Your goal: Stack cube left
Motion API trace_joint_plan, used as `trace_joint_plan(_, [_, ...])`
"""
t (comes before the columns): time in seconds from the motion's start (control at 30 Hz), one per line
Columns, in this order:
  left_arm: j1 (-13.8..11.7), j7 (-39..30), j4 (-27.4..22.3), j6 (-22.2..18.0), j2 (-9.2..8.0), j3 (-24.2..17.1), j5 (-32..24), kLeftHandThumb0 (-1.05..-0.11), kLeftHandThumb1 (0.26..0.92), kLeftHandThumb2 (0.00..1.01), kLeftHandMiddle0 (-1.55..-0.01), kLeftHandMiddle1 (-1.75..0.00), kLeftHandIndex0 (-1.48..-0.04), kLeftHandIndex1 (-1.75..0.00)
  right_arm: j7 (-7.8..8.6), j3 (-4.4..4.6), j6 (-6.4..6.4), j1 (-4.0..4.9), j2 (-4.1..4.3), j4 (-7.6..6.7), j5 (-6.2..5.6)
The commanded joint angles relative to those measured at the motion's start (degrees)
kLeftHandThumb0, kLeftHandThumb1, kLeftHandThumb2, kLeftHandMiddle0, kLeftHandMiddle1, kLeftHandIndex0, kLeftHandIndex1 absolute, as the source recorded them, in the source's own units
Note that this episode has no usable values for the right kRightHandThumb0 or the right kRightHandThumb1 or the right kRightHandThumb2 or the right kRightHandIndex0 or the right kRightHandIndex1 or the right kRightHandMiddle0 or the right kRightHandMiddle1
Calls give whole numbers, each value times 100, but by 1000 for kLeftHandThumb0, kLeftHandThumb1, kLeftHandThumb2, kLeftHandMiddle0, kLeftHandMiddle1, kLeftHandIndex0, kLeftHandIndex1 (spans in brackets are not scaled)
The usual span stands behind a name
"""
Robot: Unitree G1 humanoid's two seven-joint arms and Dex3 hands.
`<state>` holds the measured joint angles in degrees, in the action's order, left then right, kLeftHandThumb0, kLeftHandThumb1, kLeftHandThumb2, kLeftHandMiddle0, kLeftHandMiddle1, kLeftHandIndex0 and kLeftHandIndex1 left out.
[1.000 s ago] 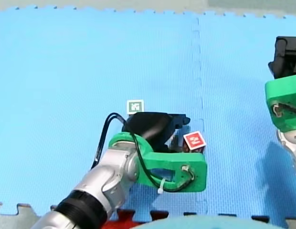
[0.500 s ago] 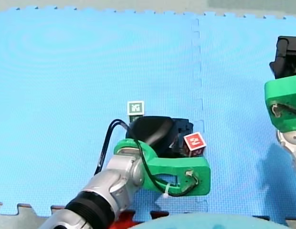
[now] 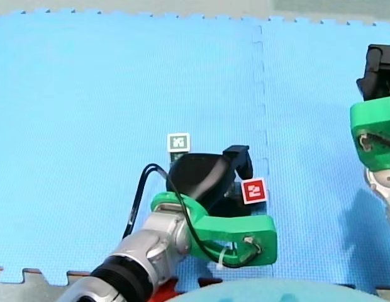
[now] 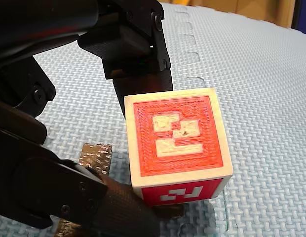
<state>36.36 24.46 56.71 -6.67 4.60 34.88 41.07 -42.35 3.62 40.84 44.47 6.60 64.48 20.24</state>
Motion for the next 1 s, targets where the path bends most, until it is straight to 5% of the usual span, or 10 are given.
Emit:
trace_joint_plan(0.0, [13, -12, 56, 41, -19, 38, 44, -342, 816, 5, -1001, -1746, -648, -1746, -6, -17, 21, 29, 8, -30, -23])
trace_joint_plan(0.47, [-45, -154, -240, 106, -185, 83, 85, -358, 815, 1, -1000, -1746, -708, -1651, -14, 10, -9, 7, 31, -78, 13])
trace_joint_plan(0.67, [-44, -1044, -677, -119, -656, -31, -105, -323, 809, 0, -1002, -1746, -651, -1744, -38, 29, -7, -25, 47, -94, 51])
trace_joint_plan(0.83, [72, -2305, -1239, 702, -905, -120, -157, -327, 807, 0, -1001, -1746, -656, -1746, -40, 39, 3, -50, 70, -120, 64])
trace_joint_plan(0.97, [-20, -2603, -1447, 650, -1156, -152, -158, -340, 807, 0, -1000, -1746, -665, -1740, -35, 50, 11, -71, 80, -129, 74])
